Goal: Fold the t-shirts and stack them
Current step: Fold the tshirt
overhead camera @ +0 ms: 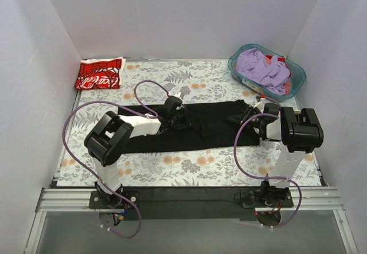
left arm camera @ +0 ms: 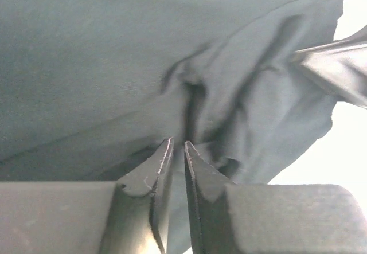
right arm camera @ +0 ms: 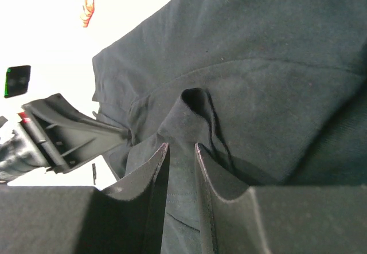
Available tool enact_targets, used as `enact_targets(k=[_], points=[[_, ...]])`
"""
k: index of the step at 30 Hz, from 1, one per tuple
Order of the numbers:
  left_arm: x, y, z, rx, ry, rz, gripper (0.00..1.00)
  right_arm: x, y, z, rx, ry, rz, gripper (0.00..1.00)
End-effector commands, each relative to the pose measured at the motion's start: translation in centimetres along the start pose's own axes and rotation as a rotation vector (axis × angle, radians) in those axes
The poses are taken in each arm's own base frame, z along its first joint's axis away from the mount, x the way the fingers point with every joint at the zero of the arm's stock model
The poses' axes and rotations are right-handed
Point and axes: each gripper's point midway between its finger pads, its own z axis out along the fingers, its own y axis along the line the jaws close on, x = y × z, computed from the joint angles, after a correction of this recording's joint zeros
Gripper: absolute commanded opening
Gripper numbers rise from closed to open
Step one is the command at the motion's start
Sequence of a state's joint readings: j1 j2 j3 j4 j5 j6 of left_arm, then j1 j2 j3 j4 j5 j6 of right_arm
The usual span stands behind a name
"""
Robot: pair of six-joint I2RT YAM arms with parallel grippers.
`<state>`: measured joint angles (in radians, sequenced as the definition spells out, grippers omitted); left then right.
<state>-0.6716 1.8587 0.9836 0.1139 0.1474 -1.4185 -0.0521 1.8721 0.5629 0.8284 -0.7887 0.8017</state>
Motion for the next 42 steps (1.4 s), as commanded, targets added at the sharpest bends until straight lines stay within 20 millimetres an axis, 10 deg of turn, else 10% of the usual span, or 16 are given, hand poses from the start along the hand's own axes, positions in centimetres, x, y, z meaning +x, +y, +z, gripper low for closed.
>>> enact_targets(k=[1,12,25,31,37,42], points=[[-3.5,-5.3,-3.1,0.130,-0.098,0.021,0.14,-0.6,0.7,0.1,-0.035,-0.020,-0.062,0.31],[-1.1,-10.1,-2.5,0.298,-0.032,0.023,0.17,0.0,-0.1,0.1,-0.022,-0.007,-0.055,0.31],[0.7,-0.7,1.5,0.115,-0.007,-0.050,0.06,0.4,-0.8,0.0,0.000,-0.011,-0.060,0.31],[0.6,-0.4,0.9,0.100,-0.017,-0.047,0.06,0.1,-0.1,-0.2,-0.008,-0.020,-0.071,0.31],[-2.8,-3.1,-2.2,0.121,-0.109,0.012,0.16,-1.3,2.8,-1.3,-0.033,-0.060,-0.110,0.31],[-9.4,-3.7,-6.0,-0.008,-0.299,0.184,0.33,-1.9,3.8,-2.5,0.045,-0.078,-0.179,0.32]])
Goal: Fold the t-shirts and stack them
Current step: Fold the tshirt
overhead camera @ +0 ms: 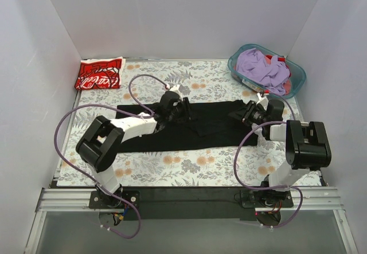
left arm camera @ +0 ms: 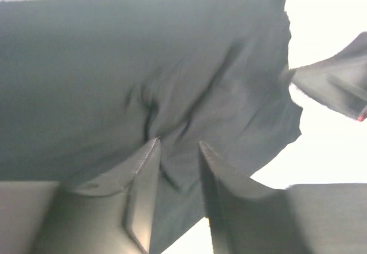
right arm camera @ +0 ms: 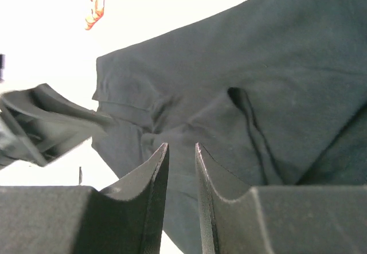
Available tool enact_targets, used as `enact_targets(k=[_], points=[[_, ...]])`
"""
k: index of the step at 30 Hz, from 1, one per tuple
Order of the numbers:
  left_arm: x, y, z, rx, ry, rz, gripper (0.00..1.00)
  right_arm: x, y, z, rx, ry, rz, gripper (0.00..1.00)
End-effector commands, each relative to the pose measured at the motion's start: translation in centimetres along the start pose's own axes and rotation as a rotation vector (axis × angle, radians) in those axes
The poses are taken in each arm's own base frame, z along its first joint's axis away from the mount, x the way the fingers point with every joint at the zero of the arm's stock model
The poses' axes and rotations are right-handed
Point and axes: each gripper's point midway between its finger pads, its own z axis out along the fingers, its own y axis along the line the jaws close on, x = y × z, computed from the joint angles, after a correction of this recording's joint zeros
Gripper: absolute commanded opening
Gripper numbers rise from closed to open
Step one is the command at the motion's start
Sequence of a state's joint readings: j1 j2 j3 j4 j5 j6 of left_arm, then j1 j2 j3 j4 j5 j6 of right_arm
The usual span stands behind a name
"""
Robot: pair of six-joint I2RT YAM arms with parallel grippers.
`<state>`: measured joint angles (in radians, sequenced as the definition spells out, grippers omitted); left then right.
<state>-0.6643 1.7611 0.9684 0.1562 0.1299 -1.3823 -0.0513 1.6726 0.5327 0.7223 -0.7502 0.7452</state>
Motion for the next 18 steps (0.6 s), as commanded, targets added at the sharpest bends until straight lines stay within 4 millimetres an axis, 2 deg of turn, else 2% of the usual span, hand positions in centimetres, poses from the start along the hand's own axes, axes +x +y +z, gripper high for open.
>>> enact_targets(k=[1,2,4,5,6,7,8,11,13,14,17,18], points=[[-7.4,-0.5,-3.1,-0.105,-0.196,0.169,0.39,-0.6,0.9,-1.1,0.071,-0.006,-0.074,0.32],[-8.5,0.4,-3.3,-0.145,-0.203,0.213,0.43,-0.3,0.6,-1.3,0.113,-0.005,-0.074,0.33],[-8.8,3.7,-2.9,-0.244,-0.167,0.219,0.45,0.8,0.5,-2.2,0.176,0.022,-0.081,0.36],[-8.2,4.9,-2.8,-0.278,-0.123,0.224,0.45,1.0,-0.1,-2.5,0.232,0.013,-0.088,0.36],[-8.5,5.6,-2.6,-0.298,-0.103,0.243,0.45,1.9,0.0,-2.6,0.260,0.032,-0.101,0.36],[-8.2,7.6,-2.3,-0.360,-0.080,0.235,0.46,2.1,0.3,-3.2,0.284,0.028,-0.123,0.36],[-7.4,9.0,-2.2,-0.400,-0.042,0.234,0.46,3.2,-0.3,-3.6,0.343,0.051,-0.113,0.37],[-6.5,12.6,-2.2,-0.520,0.008,0.231,0.46,4.6,-0.2,-4.5,0.381,0.085,-0.107,0.41],[-6.2,14.0,-2.2,-0.579,0.026,0.212,0.46,5.6,-0.4,-4.9,0.401,0.127,-0.095,0.42],[-5.0,15.0,-2.4,-0.614,0.073,0.203,0.45,6.2,-0.4,-5.1,0.413,0.153,-0.090,0.42],[-3.6,16.2,-3.0,-0.672,0.119,0.168,0.43,7.4,-0.8,-4.6,0.415,0.210,-0.076,0.42],[-3.2,16.5,-3.2,-0.684,0.126,0.158,0.42,7.2,-0.6,-4.2,0.406,0.219,-0.076,0.42]])
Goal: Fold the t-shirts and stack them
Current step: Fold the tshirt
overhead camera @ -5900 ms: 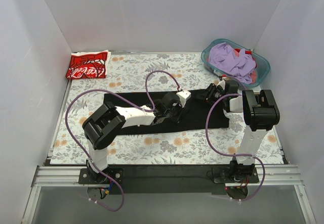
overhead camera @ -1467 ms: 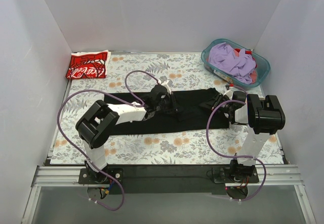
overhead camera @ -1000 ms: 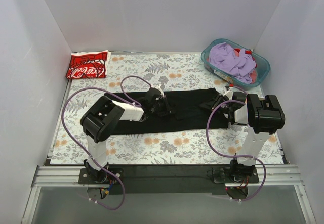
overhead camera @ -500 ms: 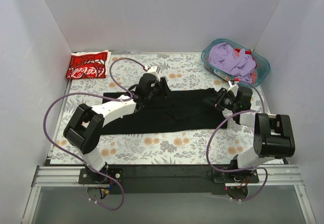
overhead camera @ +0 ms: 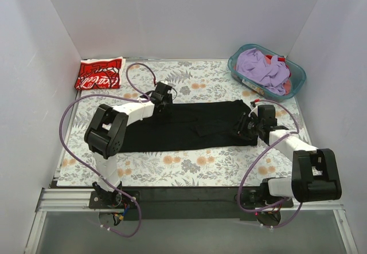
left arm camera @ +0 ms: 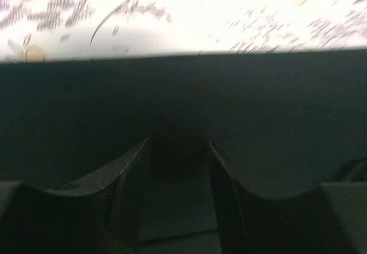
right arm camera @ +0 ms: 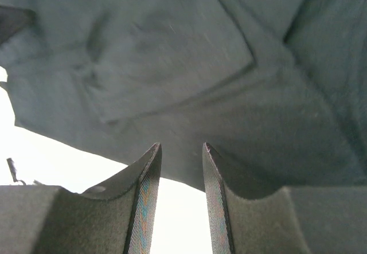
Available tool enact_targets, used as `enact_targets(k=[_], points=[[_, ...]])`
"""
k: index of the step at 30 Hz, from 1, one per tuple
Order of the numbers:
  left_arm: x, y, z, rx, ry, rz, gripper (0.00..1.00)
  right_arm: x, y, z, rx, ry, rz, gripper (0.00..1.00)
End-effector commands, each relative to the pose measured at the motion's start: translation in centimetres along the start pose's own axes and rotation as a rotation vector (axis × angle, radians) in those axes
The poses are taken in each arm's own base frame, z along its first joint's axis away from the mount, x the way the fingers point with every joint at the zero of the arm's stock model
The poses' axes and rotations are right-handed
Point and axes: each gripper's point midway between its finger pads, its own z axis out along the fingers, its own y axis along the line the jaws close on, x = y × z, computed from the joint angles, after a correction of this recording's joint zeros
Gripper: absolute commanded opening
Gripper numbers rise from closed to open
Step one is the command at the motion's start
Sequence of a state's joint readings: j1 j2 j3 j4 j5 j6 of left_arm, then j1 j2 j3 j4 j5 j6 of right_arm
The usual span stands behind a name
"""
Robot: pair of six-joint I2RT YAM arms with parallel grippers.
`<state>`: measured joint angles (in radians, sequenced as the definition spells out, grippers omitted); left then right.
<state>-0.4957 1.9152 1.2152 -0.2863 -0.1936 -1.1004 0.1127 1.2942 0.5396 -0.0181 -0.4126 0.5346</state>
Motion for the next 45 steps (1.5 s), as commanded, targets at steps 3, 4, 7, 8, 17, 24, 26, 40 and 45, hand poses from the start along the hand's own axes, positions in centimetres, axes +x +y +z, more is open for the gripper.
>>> enact_targets(k=[3,4,7,8,17,24,26,40,45], points=[[3.9,3.5,-1.4,-0.150,0.135,-0.014,0.41,1.3,-0.6,1.9,0.037,0.130,-0.023,0.41],[4.2,3.7,-1.6,-0.157,0.145,-0.023,0.41,1.0,-0.7,2.8,0.043,0.144,-0.026,0.41],[6.1,4.0,-3.1,-0.155,0.205,-0.058,0.40,-0.8,-0.8,4.8,0.046,0.152,-0.056,0.41],[6.9,4.0,-3.5,-0.152,0.228,-0.078,0.40,-1.3,-1.0,5.4,0.050,0.154,-0.066,0.40],[11.8,-0.4,-9.1,0.086,0.458,-0.347,0.40,-12.0,1.4,14.4,-0.039,0.085,-0.205,0.40],[13.4,-5.1,-12.2,0.266,0.562,-0.561,0.43,-19.2,5.7,20.6,-0.119,0.011,-0.306,0.40],[11.7,-6.1,-13.0,0.312,0.519,-0.618,0.44,-20.3,7.3,20.6,-0.141,-0.004,-0.329,0.40],[3.1,-5.3,-11.8,0.314,0.097,-0.430,0.36,-10.6,10.7,8.8,-0.202,0.044,-0.356,0.40],[-0.4,-7.2,-8.7,0.329,0.038,-0.333,0.30,-7.5,9.2,9.1,-0.222,0.085,-0.298,0.38]])
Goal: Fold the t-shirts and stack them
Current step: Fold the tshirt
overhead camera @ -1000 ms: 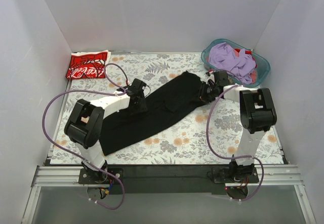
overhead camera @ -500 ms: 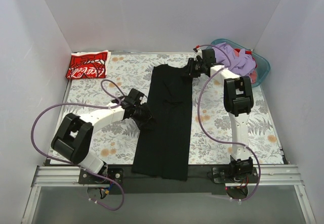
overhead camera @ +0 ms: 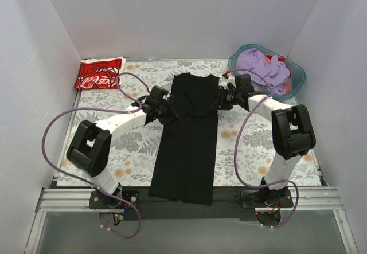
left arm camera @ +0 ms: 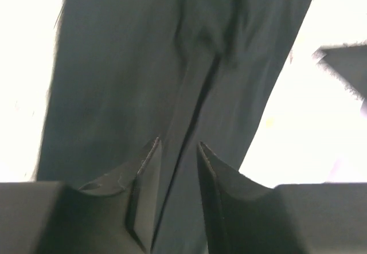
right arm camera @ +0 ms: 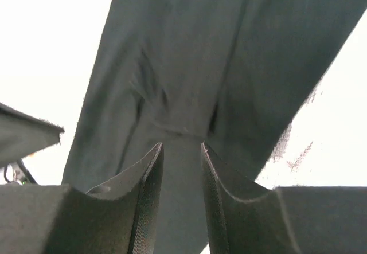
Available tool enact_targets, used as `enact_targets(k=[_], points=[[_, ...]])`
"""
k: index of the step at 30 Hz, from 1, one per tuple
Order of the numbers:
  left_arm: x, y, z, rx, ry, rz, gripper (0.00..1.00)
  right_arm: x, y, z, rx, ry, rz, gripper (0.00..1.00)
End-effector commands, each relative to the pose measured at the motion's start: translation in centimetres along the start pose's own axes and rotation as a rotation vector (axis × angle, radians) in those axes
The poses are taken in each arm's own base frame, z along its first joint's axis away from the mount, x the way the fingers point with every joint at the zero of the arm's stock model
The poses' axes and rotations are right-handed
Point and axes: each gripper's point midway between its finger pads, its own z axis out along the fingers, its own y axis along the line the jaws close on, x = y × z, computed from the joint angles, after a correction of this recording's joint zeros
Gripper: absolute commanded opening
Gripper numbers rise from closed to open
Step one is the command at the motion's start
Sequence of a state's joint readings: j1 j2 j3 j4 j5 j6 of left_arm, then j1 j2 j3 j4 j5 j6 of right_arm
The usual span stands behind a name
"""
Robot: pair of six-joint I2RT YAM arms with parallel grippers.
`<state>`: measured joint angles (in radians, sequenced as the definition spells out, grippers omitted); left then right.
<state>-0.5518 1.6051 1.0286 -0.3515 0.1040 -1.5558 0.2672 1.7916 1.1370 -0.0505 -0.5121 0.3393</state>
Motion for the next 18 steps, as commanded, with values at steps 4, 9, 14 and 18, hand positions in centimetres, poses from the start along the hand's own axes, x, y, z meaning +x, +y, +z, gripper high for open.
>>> enact_targets(k=[4,9,14,18], points=[[-4.1,-1.7,4.5,0.004,-0.068,0.096,0.27,0.4,-0.5,1.9,-0.052,-0.002,0.032,0.37],[-4.2,-0.9,7.3,-0.024,-0.043,0.078,0.26,0.0,-2.8,4.2,-0.008,0.009,0.017,0.34],[-4.0,0.3,9.5,-0.056,-0.014,0.048,0.26,-0.4,-5.6,6.4,0.011,0.026,0.018,0.34],[-4.2,0.1,10.5,-0.041,0.004,0.021,0.26,-4.7,-6.6,7.5,0.025,-0.036,-0.032,0.34]])
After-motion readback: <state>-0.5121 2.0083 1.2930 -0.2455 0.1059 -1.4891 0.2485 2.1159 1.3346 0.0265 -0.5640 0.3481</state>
